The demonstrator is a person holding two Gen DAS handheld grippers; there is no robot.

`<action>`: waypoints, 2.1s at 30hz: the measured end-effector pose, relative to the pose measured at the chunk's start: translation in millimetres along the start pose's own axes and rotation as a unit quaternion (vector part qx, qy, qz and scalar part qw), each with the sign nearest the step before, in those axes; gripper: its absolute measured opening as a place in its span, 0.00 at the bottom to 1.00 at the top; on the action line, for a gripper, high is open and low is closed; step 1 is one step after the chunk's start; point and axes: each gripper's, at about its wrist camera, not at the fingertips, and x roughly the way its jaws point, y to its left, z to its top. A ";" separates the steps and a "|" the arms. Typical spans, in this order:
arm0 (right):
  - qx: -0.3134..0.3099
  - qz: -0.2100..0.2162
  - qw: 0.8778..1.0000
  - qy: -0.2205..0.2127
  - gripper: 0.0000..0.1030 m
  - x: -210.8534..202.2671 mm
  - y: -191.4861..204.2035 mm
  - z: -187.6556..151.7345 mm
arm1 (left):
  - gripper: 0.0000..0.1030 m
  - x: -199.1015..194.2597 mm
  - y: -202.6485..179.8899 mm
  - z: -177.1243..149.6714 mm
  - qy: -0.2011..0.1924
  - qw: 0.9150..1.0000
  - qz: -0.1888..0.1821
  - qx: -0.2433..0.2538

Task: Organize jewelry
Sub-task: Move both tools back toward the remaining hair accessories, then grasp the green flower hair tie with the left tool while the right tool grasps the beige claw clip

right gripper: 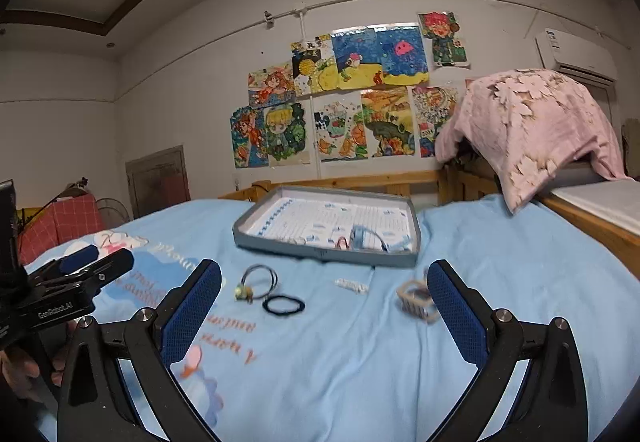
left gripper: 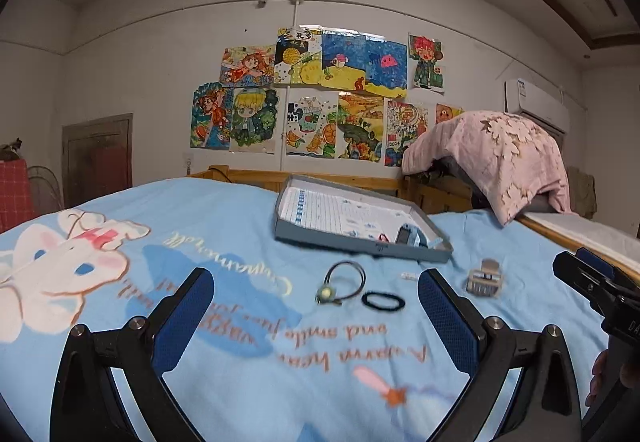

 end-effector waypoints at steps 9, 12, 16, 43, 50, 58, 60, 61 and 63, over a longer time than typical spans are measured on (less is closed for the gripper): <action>0.023 -0.015 0.999 0.026 0.98 -12.4 -4.0 -27.8 | 1.00 -23.1 3.7 -28.7 0.001 1.000 0.002 0.007; 0.021 -0.014 0.999 0.029 0.98 -10.0 -2.9 -30.9 | 1.00 -23.0 2.4 -34.3 0.007 1.000 0.004 0.012; 0.021 -0.017 0.999 0.040 0.98 -1.5 -1.6 -34.5 | 1.00 -19.2 4.1 -37.2 0.018 1.000 0.007 0.008; 0.090 -0.022 0.984 0.151 0.98 108.9 -62.6 -37.9 | 1.00 138.2 23.1 -20.5 0.171 0.984 -0.016 -0.043; 0.084 -0.042 0.984 0.148 0.98 148.3 -75.6 -33.9 | 1.00 184.1 21.7 -17.6 0.180 0.981 -0.032 -0.061; 0.102 -0.020 0.981 0.161 0.98 184.0 -91.3 -36.7 | 0.87 224.9 14.6 -18.2 0.193 0.977 -0.074 -0.055; 0.103 -0.006 0.980 0.168 0.98 191.6 -91.5 -39.3 | 0.78 227.4 15.1 -25.7 0.201 0.974 -0.084 -0.057; 0.104 -0.001 0.980 0.170 0.98 193.9 -90.9 -40.8 | 0.76 227.3 15.5 -28.2 0.202 0.974 -0.088 -0.058; 0.100 0.010 0.979 0.176 0.98 196.0 -86.9 -44.2 | 0.72 226.3 16.7 -31.8 0.201 0.973 -0.099 -0.063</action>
